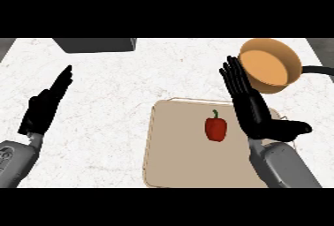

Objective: Pick the bell pepper from the tray and place it in the pot

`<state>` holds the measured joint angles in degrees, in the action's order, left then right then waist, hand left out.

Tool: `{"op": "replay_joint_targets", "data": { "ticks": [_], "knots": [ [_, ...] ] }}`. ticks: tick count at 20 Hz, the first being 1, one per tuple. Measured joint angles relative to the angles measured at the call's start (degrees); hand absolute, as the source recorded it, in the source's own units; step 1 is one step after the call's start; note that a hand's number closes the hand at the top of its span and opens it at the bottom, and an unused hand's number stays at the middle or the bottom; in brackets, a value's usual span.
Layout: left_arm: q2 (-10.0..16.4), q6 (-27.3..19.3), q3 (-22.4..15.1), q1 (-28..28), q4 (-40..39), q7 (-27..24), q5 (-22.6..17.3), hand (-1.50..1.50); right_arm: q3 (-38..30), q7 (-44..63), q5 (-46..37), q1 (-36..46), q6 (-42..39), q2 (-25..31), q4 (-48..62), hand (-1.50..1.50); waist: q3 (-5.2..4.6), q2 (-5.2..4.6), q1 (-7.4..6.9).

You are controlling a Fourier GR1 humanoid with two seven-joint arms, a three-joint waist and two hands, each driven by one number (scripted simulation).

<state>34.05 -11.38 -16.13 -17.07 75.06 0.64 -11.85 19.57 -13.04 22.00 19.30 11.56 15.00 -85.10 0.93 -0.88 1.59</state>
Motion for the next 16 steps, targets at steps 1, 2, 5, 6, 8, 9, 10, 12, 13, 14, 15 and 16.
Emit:
{"op": "replay_joint_targets", "data": {
  "ticks": [1,2,5,6,8,9,10,12,13,14,15,16],
  "knots": [
    [-0.3,0.2,0.6,-0.7,-0.3,0.1,-0.2,0.00,-1.2,-1.5,1.2,-0.8,-1.9,0.5,0.1,1.50,-0.19,0.15,-0.23],
    [-1.1,-0.3,1.0,-1.1,0.2,0.0,-0.6,0.00,-2.9,-3.2,3.2,-0.7,-5.0,1.4,0.6,1.50,-0.30,0.22,-0.58],
    [-3.6,-2.5,3.5,-1.6,2.0,-1.7,-2.7,0.00,-7.7,-8.6,9.8,-1.0,-15.4,4.5,0.0,1.50,-0.36,0.43,-1.20],
    [-4.5,-3.1,4.5,-1.8,2.7,-2.4,-3.7,0.00,-9.0,-10.2,11.9,-0.9,-18.7,5.3,-0.4,1.50,-0.33,0.54,-1.44],
    [-6.0,-3.8,5.9,-2.2,3.7,-2.9,-5.4,0.00,-12.0,-13.4,7.3,-1.3,-18.7,10.5,2.6,-1.50,-0.65,0.48,-1.35],
    [-6.8,-4.1,6.6,-2.5,4.3,-3.1,-6.3,0.00,-13.9,-16.0,7.1,-2.1,-19.5,11.4,5.4,-1.50,-0.60,0.21,-1.68],
    [-7.5,-4.4,7.1,-3.1,5.0,-2.9,-7.1,0.00,-15.2,-19.1,6.9,-2.9,-21.5,12.4,8.0,-1.50,-0.54,0.07,-1.96],
    [-8.8,-4.7,7.6,-3.0,6.1,-3.1,-8.3,0.00,-16.7,-26.8,4.7,-4.2,-24.7,13.5,12.6,-1.50,-0.46,-0.13,-2.71],
    [-9.5,-4.9,7.6,-3.1,6.5,-3.2,-8.5,0.00,-17.2,-30.9,3.5,-4.4,-26.3,13.9,14.8,-1.50,-0.45,-0.17,-2.96],
    [-9.7,-4.9,8.0,-3.3,6.7,-3.1,-8.9,0.00,-17.6,-35.1,2.2,-5.2,-27.7,14.2,16.4,-1.50,-0.45,-0.17,-2.99],
    [-10.1,-5.1,7.9,-2.8,7.4,-3.2,-9.1,0.00,-17.9,-37.9,1.0,-6.1,-28.1,14.6,17.9,-1.50,-0.44,-0.10,-3.17],
    [-10.6,-5.3,7.8,-2.3,7.6,-3.6,-9.0,0.00,-18.2,-40.1,-0.3,-6.8,-28.2,15.3,19.1,-1.50,-0.45,-0.05,-3.14]
  ]
}}
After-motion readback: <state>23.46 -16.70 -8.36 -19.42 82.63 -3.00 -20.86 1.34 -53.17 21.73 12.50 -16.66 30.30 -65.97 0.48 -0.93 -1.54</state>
